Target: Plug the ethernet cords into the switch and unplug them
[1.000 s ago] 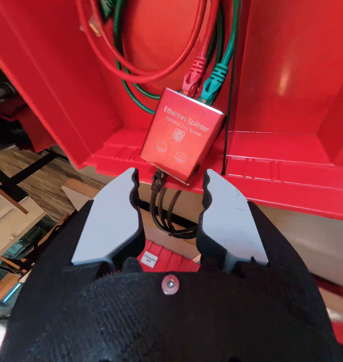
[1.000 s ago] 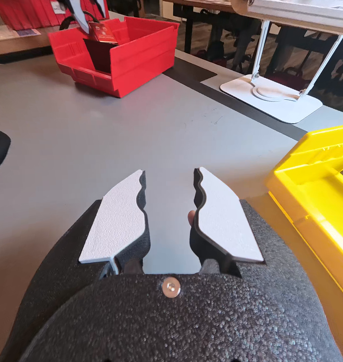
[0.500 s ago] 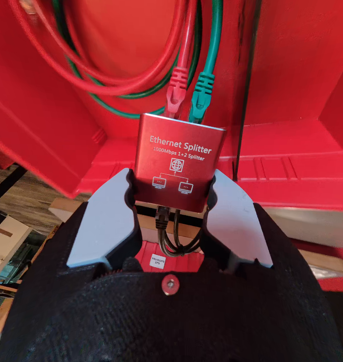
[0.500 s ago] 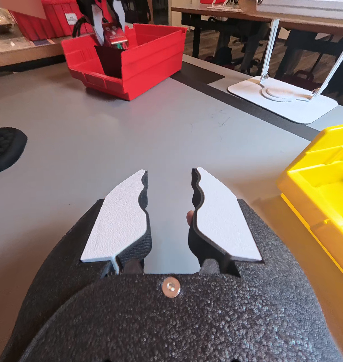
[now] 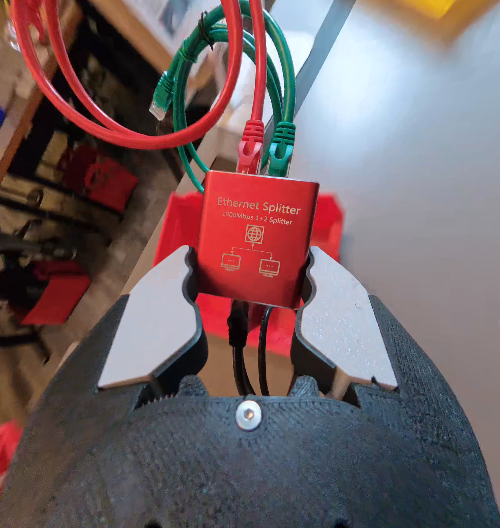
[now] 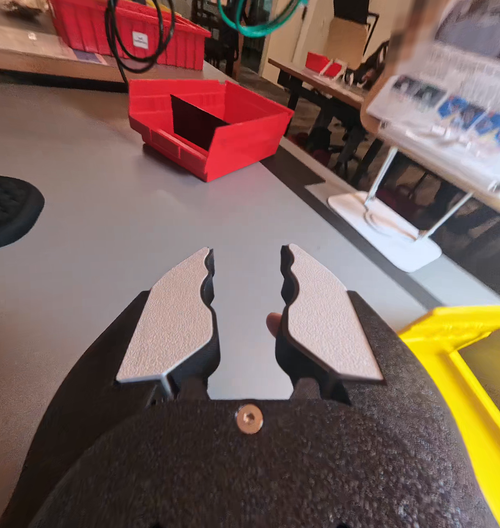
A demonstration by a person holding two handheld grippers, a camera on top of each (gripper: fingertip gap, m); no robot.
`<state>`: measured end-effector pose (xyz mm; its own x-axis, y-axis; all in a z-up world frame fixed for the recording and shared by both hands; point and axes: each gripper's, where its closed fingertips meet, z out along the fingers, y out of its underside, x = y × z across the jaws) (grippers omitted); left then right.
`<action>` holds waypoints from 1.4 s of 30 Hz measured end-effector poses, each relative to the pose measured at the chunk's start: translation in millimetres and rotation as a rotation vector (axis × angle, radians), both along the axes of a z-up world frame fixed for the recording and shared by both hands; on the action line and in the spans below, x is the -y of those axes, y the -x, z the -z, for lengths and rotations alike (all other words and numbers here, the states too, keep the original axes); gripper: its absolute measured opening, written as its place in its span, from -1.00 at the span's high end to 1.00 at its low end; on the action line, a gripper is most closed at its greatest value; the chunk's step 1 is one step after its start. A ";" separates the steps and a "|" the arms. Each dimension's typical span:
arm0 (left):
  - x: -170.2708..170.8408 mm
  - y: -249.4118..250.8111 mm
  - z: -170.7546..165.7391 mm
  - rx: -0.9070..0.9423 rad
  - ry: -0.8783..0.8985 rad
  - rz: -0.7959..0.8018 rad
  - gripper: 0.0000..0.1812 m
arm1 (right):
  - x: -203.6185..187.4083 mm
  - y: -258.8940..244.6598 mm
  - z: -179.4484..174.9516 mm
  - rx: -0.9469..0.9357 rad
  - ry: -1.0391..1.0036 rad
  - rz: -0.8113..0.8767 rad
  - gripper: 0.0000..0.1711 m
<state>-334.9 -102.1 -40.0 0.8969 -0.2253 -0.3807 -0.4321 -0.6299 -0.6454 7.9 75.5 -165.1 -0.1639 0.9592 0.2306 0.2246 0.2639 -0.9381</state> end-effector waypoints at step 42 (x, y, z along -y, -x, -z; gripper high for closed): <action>-97.4 -269.0 120.9 0.383 -0.377 0.268 0.33 | 46.4 46.6 23.2 0.027 -0.835 -0.169 0.84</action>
<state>-65.9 -4.7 -160.9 0.9168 -0.3743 -0.1392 -0.2367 -0.2285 -0.9443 -38.7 29.1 -188.3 -0.3051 0.4385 0.8454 0.1394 0.8987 -0.4159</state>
